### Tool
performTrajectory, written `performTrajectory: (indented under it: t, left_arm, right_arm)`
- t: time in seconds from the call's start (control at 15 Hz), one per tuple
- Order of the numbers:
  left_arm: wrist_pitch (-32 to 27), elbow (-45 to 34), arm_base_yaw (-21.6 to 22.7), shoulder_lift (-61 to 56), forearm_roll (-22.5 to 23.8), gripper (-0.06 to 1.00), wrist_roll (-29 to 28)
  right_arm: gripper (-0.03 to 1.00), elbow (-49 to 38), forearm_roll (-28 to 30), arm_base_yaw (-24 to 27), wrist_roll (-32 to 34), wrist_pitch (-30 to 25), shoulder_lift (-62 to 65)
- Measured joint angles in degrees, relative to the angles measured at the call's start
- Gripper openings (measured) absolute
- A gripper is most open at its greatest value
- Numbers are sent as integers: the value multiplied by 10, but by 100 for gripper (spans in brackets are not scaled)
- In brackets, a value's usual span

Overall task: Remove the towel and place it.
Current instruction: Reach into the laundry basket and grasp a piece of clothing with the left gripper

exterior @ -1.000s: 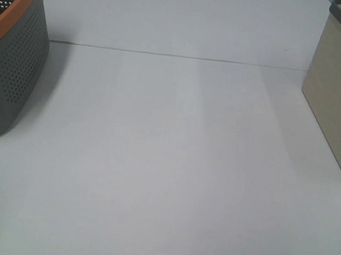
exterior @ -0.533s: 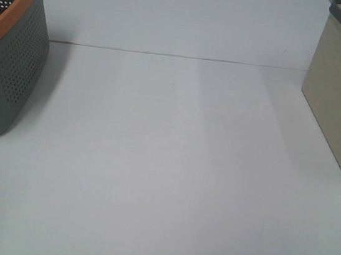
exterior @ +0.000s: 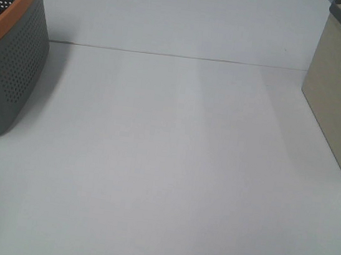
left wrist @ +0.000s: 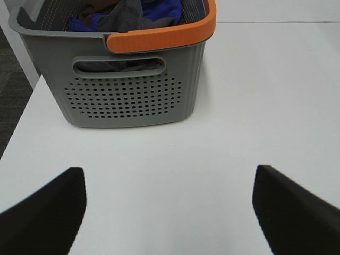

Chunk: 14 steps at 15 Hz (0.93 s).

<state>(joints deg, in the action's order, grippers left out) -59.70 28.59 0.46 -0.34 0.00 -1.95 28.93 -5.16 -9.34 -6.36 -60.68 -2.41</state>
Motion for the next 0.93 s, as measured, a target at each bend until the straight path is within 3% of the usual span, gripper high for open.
performTrajectory:
  t: [0.93]
  left_arm:
    - [0,0,0,0,0,80,0]
  right_arm:
    - [75,0,0,0,0,0,0]
